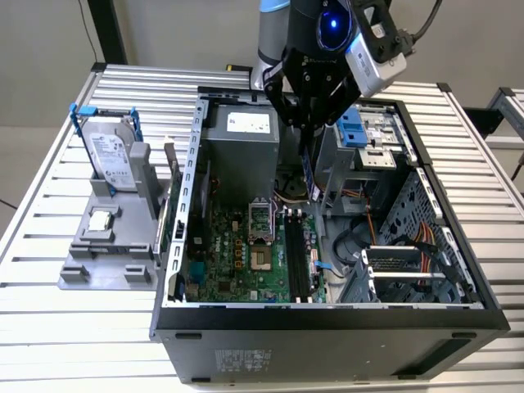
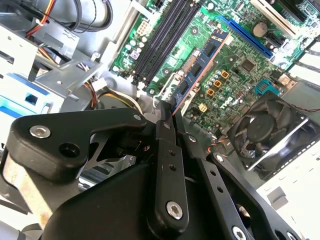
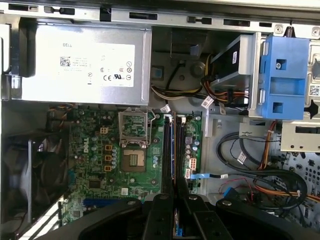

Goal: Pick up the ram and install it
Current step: 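Insert the ram into the slot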

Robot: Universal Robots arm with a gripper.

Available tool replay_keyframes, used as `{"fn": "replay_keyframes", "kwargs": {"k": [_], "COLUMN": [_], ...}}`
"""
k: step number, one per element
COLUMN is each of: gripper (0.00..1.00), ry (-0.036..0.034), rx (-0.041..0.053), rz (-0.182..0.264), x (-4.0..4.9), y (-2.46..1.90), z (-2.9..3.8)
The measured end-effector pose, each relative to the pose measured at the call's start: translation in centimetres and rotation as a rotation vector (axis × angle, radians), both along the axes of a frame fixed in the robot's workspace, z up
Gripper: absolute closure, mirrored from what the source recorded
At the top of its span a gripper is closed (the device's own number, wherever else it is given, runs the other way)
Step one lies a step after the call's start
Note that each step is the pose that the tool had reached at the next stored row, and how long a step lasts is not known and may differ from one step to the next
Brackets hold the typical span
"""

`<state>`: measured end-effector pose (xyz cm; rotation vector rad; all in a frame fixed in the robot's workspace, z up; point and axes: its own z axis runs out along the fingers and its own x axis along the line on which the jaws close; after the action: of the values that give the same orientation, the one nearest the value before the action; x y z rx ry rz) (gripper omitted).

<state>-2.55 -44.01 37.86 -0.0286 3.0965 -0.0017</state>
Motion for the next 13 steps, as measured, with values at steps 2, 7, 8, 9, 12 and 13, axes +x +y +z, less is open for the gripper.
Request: {"fn": "replay_keyframes", "kwargs": {"k": [2, 7, 8, 9, 12, 13], "gripper": [1.00, 1.00, 1.00, 1.00, 1.00, 1.00], "ry": [0.0000, 0.0000, 0.0000, -0.0001, 0.0000, 0.0000], "rx": [0.0000, -0.0002, -0.0002, 0.0001, -0.0001, 0.0000], "rz": [0.000, 0.000, 0.000, 0.000, 0.000, 0.000], "x": [0.01, -0.09, -0.13, -0.17, -0.30, -0.34], "y": [0.00, 0.01, 0.01, 0.01, 0.01, 0.01], "z": [0.00, 0.00, 0.00, -0.01, 0.00, 0.00]}}
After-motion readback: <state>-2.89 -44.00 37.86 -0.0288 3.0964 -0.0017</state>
